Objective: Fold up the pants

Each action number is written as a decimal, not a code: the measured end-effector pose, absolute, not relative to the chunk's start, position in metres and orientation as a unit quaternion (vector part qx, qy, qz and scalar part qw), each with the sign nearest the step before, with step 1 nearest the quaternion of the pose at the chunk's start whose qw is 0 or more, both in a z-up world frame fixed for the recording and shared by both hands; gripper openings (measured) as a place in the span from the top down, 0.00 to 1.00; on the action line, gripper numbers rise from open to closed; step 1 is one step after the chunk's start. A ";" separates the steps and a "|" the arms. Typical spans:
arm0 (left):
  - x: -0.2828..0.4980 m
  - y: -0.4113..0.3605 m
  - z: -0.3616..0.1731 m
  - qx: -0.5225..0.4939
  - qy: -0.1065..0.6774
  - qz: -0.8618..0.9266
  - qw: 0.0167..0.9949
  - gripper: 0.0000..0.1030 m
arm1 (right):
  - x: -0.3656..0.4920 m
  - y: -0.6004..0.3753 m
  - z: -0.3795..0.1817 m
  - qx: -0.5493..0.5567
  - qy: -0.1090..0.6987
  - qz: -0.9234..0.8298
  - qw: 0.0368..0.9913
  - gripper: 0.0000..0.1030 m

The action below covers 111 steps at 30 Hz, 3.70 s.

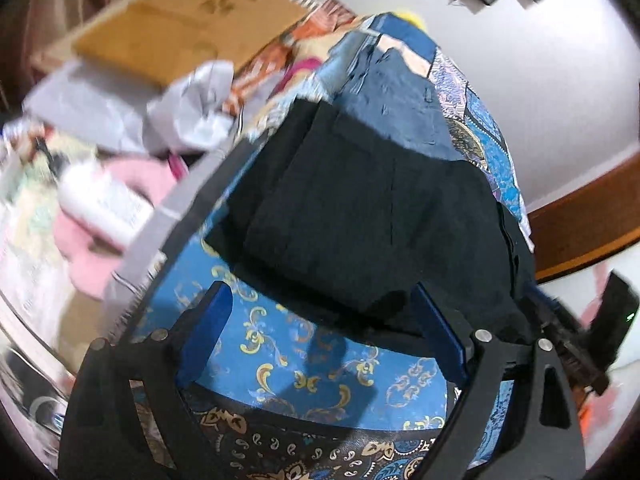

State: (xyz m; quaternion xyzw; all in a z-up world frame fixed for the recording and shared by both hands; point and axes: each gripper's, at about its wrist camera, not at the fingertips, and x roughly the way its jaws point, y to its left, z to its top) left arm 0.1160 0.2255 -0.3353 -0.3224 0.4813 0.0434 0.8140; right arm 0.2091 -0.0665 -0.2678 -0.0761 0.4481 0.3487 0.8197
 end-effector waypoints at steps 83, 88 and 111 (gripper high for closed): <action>0.231 -0.166 -0.277 0.054 0.502 -0.227 0.833 0.36 | 0.161 -0.277 -0.289 0.084 0.456 0.208 0.861 0.44; 0.228 -0.157 -0.255 0.045 0.481 -0.232 0.844 0.31 | 0.152 -0.276 -0.287 0.073 0.459 0.205 0.861 0.38; 0.420 0.006 -0.320 0.143 0.535 -0.043 0.831 0.18 | 0.180 -0.256 -0.295 0.060 0.464 0.252 0.847 0.38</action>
